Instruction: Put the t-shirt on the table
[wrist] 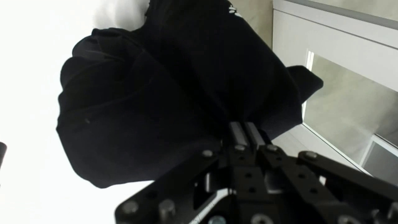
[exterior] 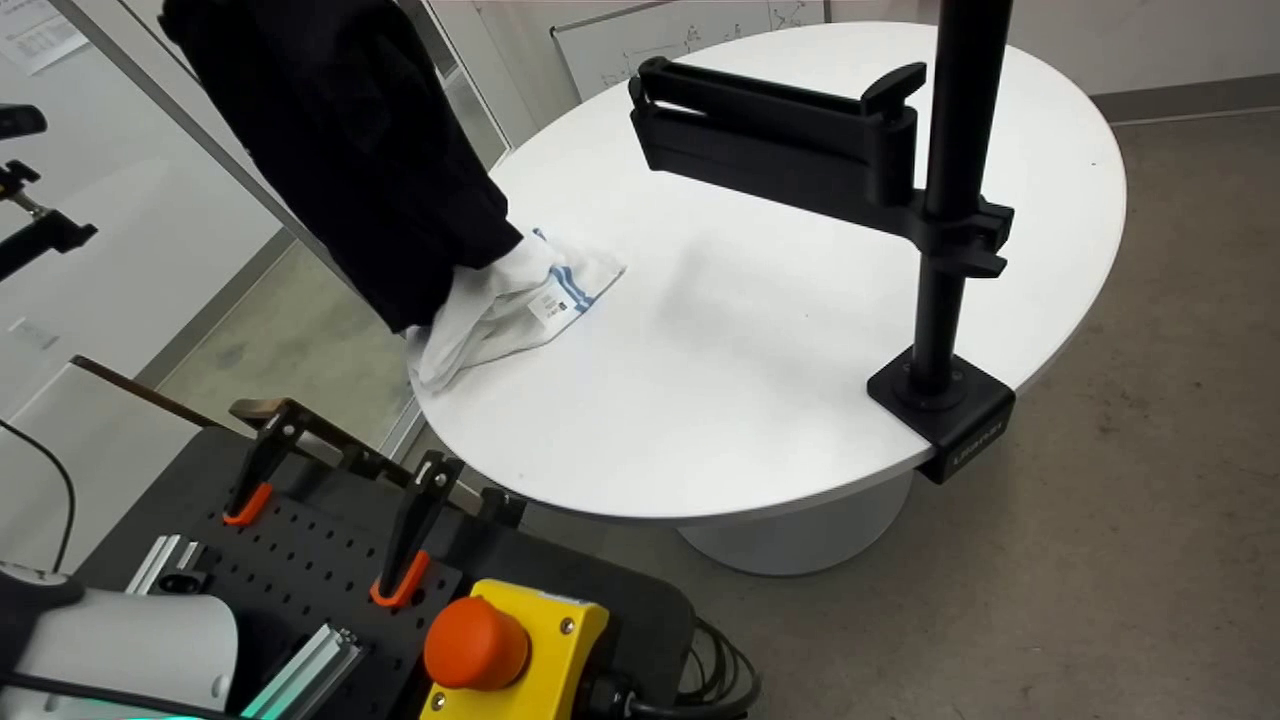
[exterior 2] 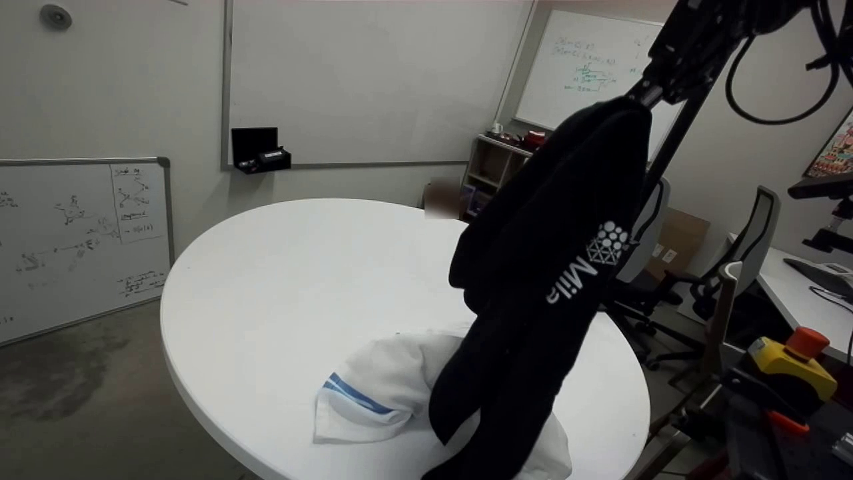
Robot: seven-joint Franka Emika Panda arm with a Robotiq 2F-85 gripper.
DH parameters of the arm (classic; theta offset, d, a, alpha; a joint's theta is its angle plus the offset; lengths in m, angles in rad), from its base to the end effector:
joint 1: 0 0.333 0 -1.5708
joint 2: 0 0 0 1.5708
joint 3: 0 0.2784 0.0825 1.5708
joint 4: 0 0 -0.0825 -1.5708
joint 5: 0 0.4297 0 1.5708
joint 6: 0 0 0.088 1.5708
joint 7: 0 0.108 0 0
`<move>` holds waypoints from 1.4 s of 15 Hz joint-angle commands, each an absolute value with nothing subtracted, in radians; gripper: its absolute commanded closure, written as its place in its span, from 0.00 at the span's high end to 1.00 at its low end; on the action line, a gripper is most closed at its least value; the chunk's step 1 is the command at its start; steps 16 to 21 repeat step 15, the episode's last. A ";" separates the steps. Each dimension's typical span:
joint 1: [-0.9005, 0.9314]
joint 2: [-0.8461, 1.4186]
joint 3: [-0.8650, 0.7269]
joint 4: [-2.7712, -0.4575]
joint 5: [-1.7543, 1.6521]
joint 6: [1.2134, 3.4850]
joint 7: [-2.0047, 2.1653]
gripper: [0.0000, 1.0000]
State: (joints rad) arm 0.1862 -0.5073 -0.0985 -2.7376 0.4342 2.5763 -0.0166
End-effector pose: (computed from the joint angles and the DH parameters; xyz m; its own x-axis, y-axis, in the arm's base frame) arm 0.4440 0.0371 0.3441 0.9282 -0.2618 0.2643 -0.1528 -0.9161 -0.3706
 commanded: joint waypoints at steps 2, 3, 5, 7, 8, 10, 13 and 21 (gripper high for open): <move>0.149 -0.407 -0.093 -2.728 0.403 2.557 -0.034 0.31; 0.149 -0.397 -0.094 -2.727 0.406 2.551 -0.042 0.38; 0.157 -0.394 -0.096 -2.726 0.422 2.531 -0.059 0.53; 0.186 -0.420 -0.113 -2.724 0.462 2.479 -0.114 0.66; 0.196 -0.439 -0.116 -2.724 0.478 2.451 -0.141 0.75; 0.167 -0.416 -0.087 -2.731 0.462 2.480 -0.113 0.90; 0.165 -0.423 -0.084 -2.734 0.465 2.473 -0.116 0.86; 0.162 -0.419 -0.084 -2.734 0.464 2.474 -0.116 0.90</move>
